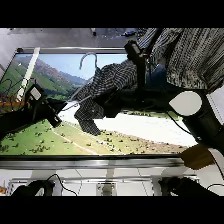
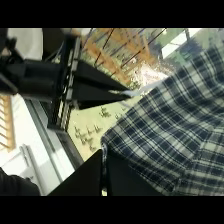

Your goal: Fold the clothes and pants, and hang the long-sleeved shirts on hangers.

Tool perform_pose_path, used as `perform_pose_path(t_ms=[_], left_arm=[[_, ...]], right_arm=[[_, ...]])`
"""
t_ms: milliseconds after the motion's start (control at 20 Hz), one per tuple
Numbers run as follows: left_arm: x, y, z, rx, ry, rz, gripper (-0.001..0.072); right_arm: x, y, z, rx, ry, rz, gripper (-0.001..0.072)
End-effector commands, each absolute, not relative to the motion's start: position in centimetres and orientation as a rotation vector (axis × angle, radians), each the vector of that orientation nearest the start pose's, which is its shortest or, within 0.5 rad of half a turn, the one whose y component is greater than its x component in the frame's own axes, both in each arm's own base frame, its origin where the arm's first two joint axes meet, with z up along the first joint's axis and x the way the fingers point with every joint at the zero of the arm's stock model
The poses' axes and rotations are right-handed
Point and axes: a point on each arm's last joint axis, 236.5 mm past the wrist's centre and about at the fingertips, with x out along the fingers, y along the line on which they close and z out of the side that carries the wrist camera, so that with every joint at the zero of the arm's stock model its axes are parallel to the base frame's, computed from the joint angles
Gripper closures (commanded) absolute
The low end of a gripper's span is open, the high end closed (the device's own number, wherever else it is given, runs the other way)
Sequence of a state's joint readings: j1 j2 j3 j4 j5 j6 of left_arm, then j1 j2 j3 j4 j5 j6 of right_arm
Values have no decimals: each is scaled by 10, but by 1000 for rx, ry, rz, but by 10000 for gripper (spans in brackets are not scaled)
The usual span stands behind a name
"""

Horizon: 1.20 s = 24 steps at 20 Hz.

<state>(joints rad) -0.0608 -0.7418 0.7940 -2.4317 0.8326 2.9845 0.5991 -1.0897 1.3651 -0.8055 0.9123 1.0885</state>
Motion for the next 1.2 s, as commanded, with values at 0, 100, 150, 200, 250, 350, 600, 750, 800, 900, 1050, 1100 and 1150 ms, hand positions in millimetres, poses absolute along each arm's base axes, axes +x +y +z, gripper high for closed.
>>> perform_pose_path(t_ms=[0,100,150,200,250,350,600,750,800,900,1050,1100,1150], left_arm=[[333,-153,155,525,279,-791,652],[333,-155,156,512,274,-794,652],[333,-155,156,512,274,-794,652],[332,-155,156,512,277,-798,652],[330,-156,154,512,282,-809,652],[324,-160,151,510,296,-839,653],[325,-159,148,508,300,-837,652],[326,-156,137,509,323,-826,652],[329,-154,135,508,323,-812,652],[334,-150,136,508,314,-779,652],[343,-144,141,511,295,-735,652],[345,-142,142,512,288,-720,652],[348,-140,143,516,284,-707,652]], right_arm=[[288,339,238,-120,532,1097,546],[296,319,216,-361,518,1068,301],[296,306,207,-499,506,1065,290],[299,294,207,-611,476,1046,290],[306,280,215,-712,419,1001,291],[326,249,251,-895,260,849,291],[387,168,278,-885,219,604,310],[417,155,241,-600,349,651,310],[428,157,228,-507,378,669,310],[456,164,196,-292,456,675,323],[499,175,134,-76,564,626,327],[512,175,113,20,604,584,328],[523,173,95,117,643,533,328]])
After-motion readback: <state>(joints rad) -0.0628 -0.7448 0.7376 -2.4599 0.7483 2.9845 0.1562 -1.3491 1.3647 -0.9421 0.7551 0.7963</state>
